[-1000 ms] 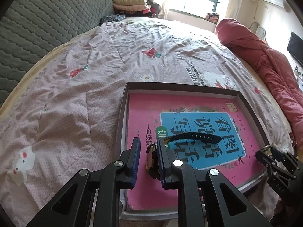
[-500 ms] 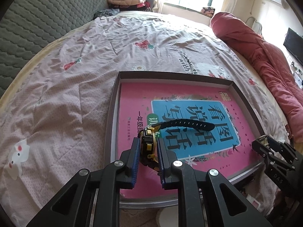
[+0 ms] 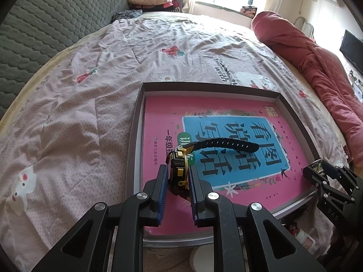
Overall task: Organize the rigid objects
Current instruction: 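Lower and release the watch onto the book while the right tool releases the knob in the tray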
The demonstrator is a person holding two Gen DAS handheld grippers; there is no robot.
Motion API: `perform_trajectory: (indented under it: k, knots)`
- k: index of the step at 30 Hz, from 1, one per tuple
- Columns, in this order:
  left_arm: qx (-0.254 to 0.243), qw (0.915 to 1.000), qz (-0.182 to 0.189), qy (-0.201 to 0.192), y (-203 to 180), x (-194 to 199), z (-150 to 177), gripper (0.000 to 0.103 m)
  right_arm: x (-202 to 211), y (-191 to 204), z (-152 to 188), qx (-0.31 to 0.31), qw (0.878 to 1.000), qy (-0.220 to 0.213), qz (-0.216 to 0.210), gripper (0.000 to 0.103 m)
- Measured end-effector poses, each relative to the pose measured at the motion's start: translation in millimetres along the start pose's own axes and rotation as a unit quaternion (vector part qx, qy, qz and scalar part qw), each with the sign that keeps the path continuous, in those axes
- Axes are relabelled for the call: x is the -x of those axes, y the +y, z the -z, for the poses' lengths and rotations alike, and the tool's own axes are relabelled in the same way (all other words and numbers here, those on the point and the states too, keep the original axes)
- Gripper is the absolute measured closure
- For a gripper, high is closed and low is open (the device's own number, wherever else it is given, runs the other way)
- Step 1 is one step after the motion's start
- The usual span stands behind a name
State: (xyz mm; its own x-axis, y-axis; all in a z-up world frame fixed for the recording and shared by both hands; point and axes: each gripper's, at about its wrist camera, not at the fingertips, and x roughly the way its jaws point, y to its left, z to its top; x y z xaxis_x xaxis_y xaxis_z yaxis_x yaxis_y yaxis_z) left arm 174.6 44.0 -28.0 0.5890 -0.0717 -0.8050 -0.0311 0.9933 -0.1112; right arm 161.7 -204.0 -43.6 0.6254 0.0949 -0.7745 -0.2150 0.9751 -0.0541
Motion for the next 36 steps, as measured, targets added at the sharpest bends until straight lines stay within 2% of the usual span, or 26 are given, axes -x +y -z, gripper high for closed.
perform_trajectory:
  k: [11,22,31,33,35,36]
  knots:
    - [-0.003,1.0000,-0.005,0.004,-0.7,-1.2,2.5,0.079,0.0,-1.2,-0.2,-0.001,1.000,-0.001,-0.001,0.060]
    - [-0.001,1.0000,-0.005,-0.001,0.4,1.4,-1.5,0.062,1.2,-9.6,-2.1,-0.026,1.000,-0.003,-0.016,0.060]
    - [0.002,0.9999,0.003,-0.012,3.0,8.9,-6.9,0.050,6.2,-15.5,-7.6,-0.048,0.998,-0.023,-0.026,0.057]
    - [0.005,0.9998,0.004,-0.017,4.7,12.3,-6.3,0.045,8.4,-15.7,-8.3,-0.047,0.998,-0.027,-0.025,0.056]
    - [0.005,0.9998,0.002,-0.020,4.8,14.8,-5.5,0.043,11.3,-16.1,-8.2,-0.047,0.998,-0.033,-0.019,0.046]
    - [0.004,0.9997,0.000,-0.023,5.3,17.0,-5.2,0.042,12.4,-16.5,-8.3,-0.048,0.998,-0.035,-0.019,0.044]
